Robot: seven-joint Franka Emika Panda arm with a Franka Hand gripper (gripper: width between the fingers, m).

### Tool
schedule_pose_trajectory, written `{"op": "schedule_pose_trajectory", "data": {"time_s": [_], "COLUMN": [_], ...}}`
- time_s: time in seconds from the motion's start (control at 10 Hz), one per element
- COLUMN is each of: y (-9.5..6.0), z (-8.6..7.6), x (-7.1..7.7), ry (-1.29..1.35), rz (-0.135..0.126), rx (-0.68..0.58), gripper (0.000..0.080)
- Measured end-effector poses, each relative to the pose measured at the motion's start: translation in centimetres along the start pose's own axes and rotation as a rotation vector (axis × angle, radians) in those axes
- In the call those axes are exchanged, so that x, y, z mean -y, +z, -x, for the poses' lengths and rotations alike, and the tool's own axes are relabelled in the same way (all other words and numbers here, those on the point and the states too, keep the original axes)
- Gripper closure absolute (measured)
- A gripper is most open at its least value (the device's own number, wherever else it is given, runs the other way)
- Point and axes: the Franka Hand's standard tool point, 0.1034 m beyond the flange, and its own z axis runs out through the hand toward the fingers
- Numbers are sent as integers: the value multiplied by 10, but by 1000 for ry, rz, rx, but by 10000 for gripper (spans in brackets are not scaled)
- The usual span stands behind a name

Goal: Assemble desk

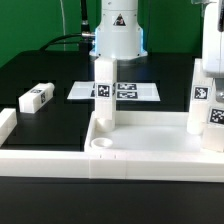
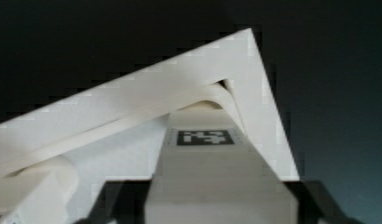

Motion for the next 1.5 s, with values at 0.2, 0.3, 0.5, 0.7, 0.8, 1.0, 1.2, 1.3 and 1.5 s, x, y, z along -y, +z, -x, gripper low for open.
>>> {"op": "schedule_pose_trajectory", "data": {"time_s": [0.2, 0.3, 0.5, 0.7, 0.8, 1.0, 1.2, 1.3, 1.5], "y": [-2, -3, -3, -3, -3, -4, -4, -5, -6], "z": [0, 5, 4, 3, 3, 3, 2, 1, -1], "x": [-1, 0, 0, 0, 0, -2, -1, -1, 0], "ry": [-123, -147, -306, -456, -566, -735, -986, -1116, -1268], "rz": [36, 37, 34, 34, 37, 58, 64, 77, 91], "rx": [-5, -2, 0, 3, 3, 9, -15, -29, -44], "gripper": [264, 264, 157, 150, 150, 150, 150, 150, 150]}}
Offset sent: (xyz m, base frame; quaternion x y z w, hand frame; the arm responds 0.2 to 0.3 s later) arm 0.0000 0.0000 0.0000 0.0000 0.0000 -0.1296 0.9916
